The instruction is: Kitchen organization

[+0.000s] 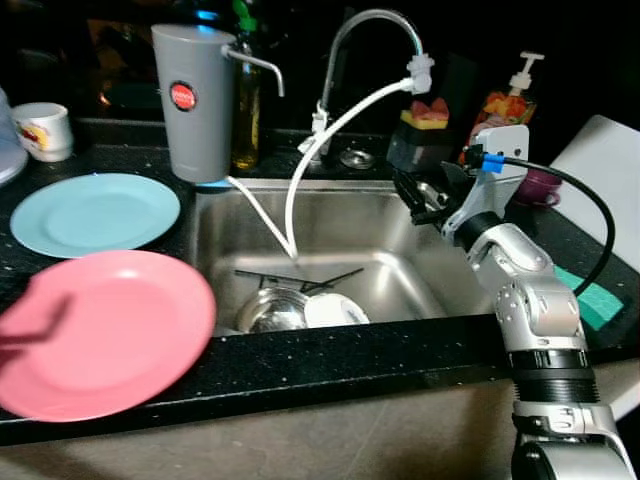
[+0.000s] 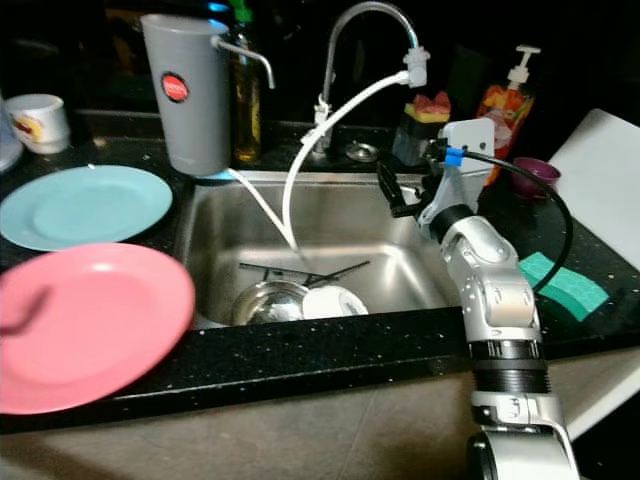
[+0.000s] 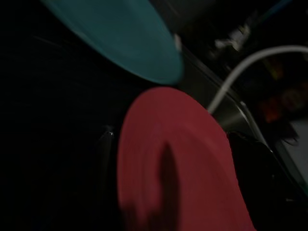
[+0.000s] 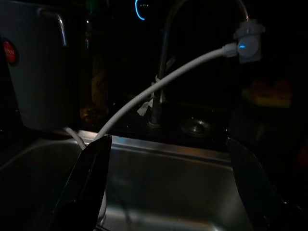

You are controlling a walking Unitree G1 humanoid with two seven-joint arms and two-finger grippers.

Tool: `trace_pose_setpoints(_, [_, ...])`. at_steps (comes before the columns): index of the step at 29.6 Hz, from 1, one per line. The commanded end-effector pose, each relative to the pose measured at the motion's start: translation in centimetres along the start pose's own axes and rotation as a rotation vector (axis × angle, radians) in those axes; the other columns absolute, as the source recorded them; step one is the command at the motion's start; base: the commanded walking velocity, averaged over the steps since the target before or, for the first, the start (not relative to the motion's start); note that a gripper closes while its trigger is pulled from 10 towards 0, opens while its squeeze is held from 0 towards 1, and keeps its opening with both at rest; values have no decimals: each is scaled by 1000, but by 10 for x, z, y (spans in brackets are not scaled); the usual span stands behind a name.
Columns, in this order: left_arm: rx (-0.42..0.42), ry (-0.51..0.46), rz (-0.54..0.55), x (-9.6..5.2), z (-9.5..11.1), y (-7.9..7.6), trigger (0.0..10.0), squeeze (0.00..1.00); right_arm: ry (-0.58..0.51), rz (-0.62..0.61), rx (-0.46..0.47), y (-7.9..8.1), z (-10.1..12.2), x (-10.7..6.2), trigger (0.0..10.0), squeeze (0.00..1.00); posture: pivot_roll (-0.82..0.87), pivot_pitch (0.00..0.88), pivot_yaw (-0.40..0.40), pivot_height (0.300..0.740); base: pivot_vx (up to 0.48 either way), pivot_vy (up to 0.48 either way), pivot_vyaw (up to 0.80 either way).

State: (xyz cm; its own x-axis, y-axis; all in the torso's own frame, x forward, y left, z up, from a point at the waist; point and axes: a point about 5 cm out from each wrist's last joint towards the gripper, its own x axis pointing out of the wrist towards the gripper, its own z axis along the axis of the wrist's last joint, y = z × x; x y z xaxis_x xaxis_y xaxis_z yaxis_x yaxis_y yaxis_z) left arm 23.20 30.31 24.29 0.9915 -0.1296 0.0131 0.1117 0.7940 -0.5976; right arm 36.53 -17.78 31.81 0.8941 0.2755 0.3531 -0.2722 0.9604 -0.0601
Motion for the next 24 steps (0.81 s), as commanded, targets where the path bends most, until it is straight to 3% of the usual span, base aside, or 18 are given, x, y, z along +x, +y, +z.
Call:
trace_pose_setpoints(1, [-69,98,78,7,-24,11,10000,0,-6,-20,-6,-5,1,-4,10000,0,248,87,-110,740,0,0,0])
trace_pose_setpoints(3, [-69,98,78,7,-24,11,10000,0,-6,-20,-6,-5,1,-4,10000,0,248,87,-110,740,0,0,0])
trace_pose_setpoints(6, [-132,105,84,20,-35,8,10000,0,-6,-19,-6,-3,0,-3,10000,0,244,82,-112,740,0,0,0])
trace_pose_setpoints(8, [-169,85,112,41,-46,1,10000,0,-9,-8,-10,0,1,-2,10000,0,237,80,-117,740,0,0,0])
trace_pose_setpoints(9, [-169,85,112,41,-46,1,10000,0,-9,-8,-10,0,1,-2,10000,0,237,80,-117,740,0,0,0])
trace_pose_setpoints(10, [-207,41,134,56,-50,-6,10000,0,-12,0,-16,3,2,-1,10000,0,230,79,-117,740,0,0,0])
trace_pose_setpoints(11, [-223,27,126,60,-50,-10,10000,0,-15,3,-18,4,2,-1,10000,0,230,79,-117,740,0,0,0])
trace_pose_setpoints(21, [-234,59,-11,69,-59,-42,10000,0,-18,-3,-21,4,4,-3,10000,0,213,78,-114,740,0,0,0])
trace_pose_setpoints(23, [-254,65,-140,72,-62,-61,10000,0,-16,-7,-19,3,3,-4,10000,0,211,78,-118,740,0,0,0])
trace_pose_setpoints(24, [-254,65,-140,72,-62,-61,10000,0,-16,-7,-19,3,3,-4,10000,0,211,78,-118,740,0,0,0])
